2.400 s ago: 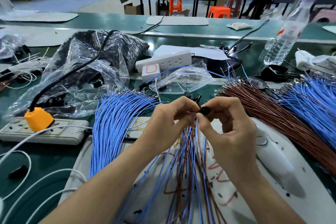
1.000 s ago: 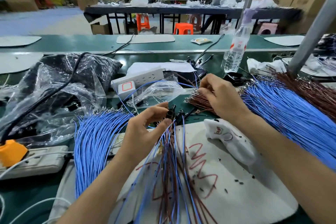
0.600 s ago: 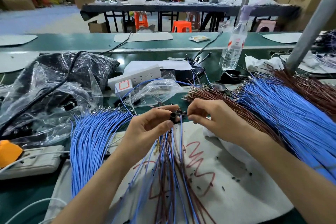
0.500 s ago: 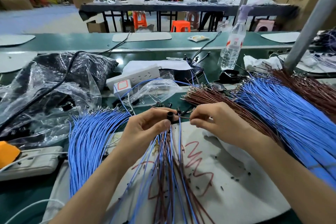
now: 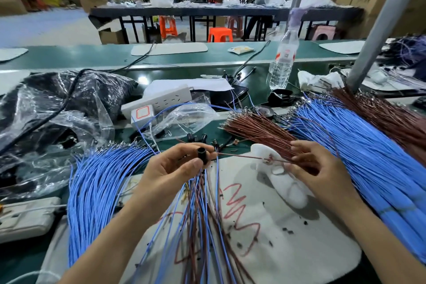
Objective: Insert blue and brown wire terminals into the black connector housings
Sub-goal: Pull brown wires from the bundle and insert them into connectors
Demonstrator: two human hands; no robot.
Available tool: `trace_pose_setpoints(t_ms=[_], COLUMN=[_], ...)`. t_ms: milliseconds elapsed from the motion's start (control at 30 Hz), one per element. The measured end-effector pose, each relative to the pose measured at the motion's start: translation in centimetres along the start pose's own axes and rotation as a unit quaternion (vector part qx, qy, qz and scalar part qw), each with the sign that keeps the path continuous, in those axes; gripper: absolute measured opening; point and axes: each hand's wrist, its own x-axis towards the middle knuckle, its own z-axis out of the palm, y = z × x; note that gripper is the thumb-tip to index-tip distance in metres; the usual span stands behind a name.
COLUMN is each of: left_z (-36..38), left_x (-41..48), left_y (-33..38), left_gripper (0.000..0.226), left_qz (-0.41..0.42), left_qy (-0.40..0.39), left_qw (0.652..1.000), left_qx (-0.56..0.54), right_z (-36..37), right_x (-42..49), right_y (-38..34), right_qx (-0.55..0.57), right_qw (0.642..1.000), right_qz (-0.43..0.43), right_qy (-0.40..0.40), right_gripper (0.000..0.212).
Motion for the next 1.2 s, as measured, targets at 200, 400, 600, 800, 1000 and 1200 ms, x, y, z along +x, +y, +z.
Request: trace_pose_setpoints(t_ms=[200, 400, 600, 800, 1000, 1200], left_z=[0.5, -0.9, -3.0, -3.1, -3.0, -1.5], left_x=[0.1, 0.7, 1.9, 1.6, 1.4, 0.6], left_y=[0.0, 0.2, -0.3, -0.3, -0.1, -0.7], left_gripper=[0.043, 0.029, 0.024, 0.023, 0.015, 0.01], left_qz=[0.002, 0.051, 0.049, 0.048, 0.042, 0.09], left_qy=[0.045, 0.135, 0.209, 0.177, 0.168, 0.072], left_qw=[0.997, 0.977, 0.97, 0.975, 0.98, 0.98], left_qx=[-0.063, -0.159, -0.118, -0.123, -0.1, 0.16], right_z=[0.1, -0.8, -1.3, -1.8, -1.7, 0.9], right_x=[-0.4, -0.4, -0.7, -0.7, 1.8, 4.2], right_y=[1.3, 2.3, 1.8, 1.3, -1.1, -8.8], right_qx=[-0.092, -0.148, -0.117, -0.123, -0.142, 0.335], right_qw=[0.995, 0.985, 0.987, 0.988, 0.986, 0.934], right_qz=[-0.045, -0.086, -0.096, -0.011, 0.053, 0.099], right_qy=[0.0, -0.004, -0.051, -0.098, -0.067, -0.078], right_gripper=[0.031, 0.018, 0.021, 0.025, 0.021, 0.011])
